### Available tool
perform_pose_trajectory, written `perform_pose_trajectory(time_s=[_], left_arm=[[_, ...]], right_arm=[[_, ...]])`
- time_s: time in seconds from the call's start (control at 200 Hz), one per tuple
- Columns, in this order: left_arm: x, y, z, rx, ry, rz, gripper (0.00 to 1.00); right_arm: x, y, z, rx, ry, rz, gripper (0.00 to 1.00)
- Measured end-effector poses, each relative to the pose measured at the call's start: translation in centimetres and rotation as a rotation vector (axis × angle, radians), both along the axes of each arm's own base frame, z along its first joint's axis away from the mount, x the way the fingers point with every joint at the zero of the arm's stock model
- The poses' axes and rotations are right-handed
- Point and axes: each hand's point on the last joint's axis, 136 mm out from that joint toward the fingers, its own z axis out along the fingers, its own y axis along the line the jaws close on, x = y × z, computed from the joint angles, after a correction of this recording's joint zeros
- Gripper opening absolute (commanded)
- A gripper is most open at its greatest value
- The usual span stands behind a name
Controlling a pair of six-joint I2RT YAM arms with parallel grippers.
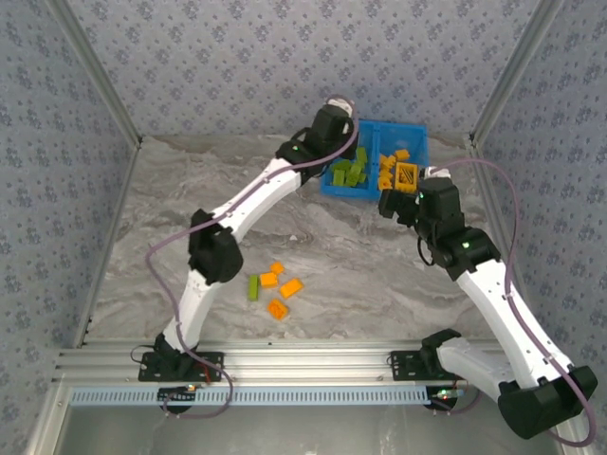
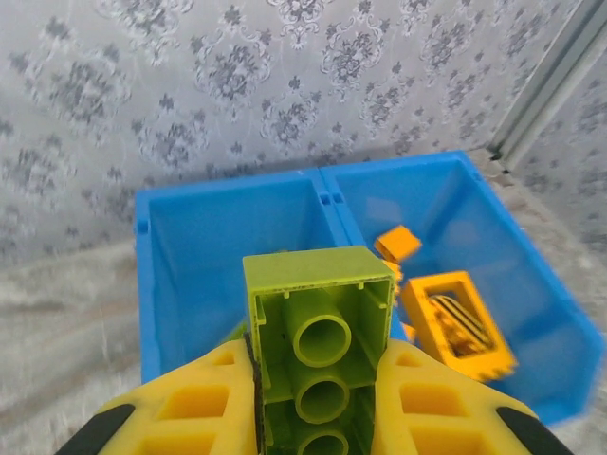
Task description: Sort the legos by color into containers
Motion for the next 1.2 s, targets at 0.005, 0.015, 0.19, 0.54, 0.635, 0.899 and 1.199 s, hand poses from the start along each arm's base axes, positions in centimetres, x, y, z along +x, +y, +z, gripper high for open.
perform_pose_trajectory(time_s=[0.005,0.015,0.19,0.54,0.635,0.899,1.199], left_arm=[[0.2,-0.1,-0.2,0.006,-0.003,0.0,0.25],[0.3,-0.2,-0.4,0.01,-0.008,0.0,0.25],[3.8,-1.9,-5.9,0.139,-0.101,0.002,0.25],[6.7,-2.9,-10.7,0.263,-0.249,0.003,0.53],[7.0,-2.8,-9.9,0.249,-0.27,0.009,0.66],[6.5,-2.0,-7.9,0.185,-0.206,0.027,0.7],[-2.7,1.8,7.5,0.04,-0.137,-0.129,0.79]], right_arm=[[0.0,0.0,0.0,0.001,-0.001,-0.001,1.0],[-0.1,-0.1,0.1,0.001,-0.002,-0.001,1.0],[-0.4,-0.7,0.3,0.011,-0.004,-0.007,1.0],[-0.8,-1.1,-0.5,0.004,0.032,-0.014,1.0],[-0.8,-1.1,-0.5,0.004,0.034,-0.013,1.0],[-0.9,-0.8,-0.8,0.011,0.045,0.001,1.0],[-2.1,3.4,-2.5,0.017,0.09,0.222,1.0]])
